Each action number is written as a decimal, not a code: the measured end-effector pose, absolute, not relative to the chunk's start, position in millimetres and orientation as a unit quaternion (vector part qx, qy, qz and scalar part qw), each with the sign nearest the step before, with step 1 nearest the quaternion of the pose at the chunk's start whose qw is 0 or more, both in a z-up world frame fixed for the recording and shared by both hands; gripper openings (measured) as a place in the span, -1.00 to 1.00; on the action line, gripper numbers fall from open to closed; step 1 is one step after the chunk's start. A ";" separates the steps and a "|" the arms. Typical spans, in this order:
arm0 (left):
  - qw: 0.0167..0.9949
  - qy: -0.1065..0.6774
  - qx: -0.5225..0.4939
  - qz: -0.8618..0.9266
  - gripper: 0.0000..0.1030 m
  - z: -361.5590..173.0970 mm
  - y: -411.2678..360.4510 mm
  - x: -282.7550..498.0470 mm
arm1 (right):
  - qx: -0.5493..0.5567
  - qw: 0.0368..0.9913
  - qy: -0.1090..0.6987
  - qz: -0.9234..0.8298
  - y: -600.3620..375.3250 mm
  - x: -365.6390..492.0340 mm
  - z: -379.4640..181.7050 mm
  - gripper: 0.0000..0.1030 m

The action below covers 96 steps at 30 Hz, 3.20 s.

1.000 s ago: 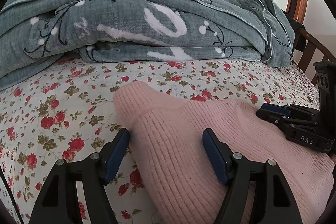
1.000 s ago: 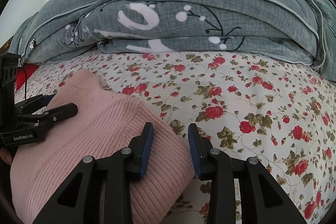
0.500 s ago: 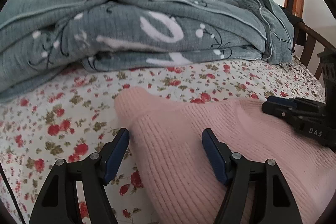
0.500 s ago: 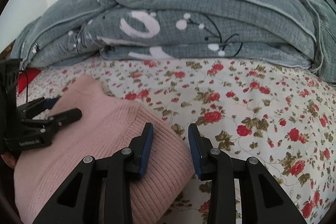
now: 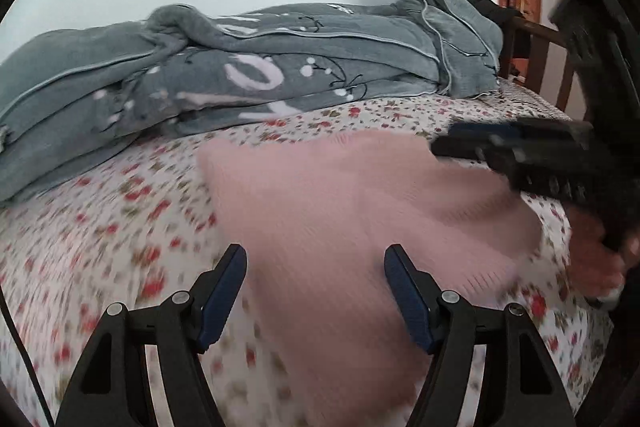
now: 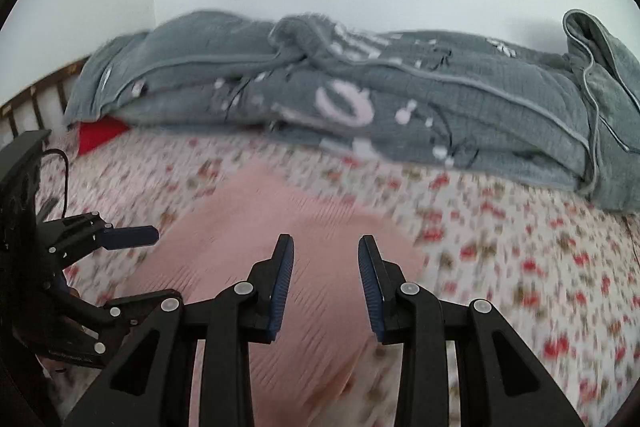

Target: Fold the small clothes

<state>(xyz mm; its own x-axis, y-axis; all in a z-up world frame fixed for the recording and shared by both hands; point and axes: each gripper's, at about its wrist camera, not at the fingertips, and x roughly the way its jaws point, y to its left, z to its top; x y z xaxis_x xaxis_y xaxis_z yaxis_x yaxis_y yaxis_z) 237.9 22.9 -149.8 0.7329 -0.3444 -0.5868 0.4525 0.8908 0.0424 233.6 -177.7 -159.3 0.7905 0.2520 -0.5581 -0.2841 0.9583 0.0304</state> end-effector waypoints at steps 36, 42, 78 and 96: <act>0.963 0.266 0.013 -0.044 0.68 -22.9 10.8 24.3 | 0.033 0.959 0.281 -0.019 -243.2 -25.9 -70.9 0.91; 0.963 0.266 0.007 -0.042 0.70 -20.8 9.7 19.5 | 0.039 0.960 0.276 -0.022 -247.9 -33.0 -67.9 0.91; 0.963 0.265 -0.002 -0.043 0.70 -22.0 13.3 16.5 | 0.056 0.960 0.272 -0.031 -257.1 -41.9 -64.3 0.91; 0.963 0.266 -0.004 -0.042 0.70 -21.4 13.7 15.9 | 0.064 0.959 0.273 -0.027 -255.2 -43.8 -62.2 0.91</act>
